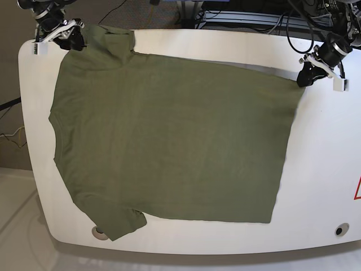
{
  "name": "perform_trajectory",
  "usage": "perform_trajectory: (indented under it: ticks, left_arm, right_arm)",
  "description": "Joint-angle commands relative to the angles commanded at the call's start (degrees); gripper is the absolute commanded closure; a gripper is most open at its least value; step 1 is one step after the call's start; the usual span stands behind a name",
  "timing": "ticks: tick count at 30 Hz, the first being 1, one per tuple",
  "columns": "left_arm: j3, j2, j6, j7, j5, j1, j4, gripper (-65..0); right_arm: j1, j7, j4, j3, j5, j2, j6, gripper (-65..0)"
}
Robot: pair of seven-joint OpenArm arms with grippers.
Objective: Fold the T-shirt properly
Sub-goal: 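Keep pulling the held shirt edge toward the robot with both grippers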
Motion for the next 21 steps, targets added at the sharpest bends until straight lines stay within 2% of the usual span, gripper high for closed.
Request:
perform_trajectory:
  ticks: [5,15,21]
  left_arm:
    - [-0.63,-0.1,-0.6,0.02,-0.61,0.15,-0.06,0.0]
    - [-0.78,0.28,-0.4,-0.08,-0.68,-0.16,0.15,0.0]
    - [-0.8,0.22,-0.01,-0.36,0.04,0.38,-0.07,0.0]
  right_arm:
    - [0.8,-0.08,0.12,0.13,0.27,-0.37,0.0,-32.4]
    - [3.23,-0.28,-2.09,-0.37,-0.59,-0.48,0.0,-34.8]
    - [6.26,-2.14,-6.95,0.45,0.43,-0.32,0.0,-38.9]
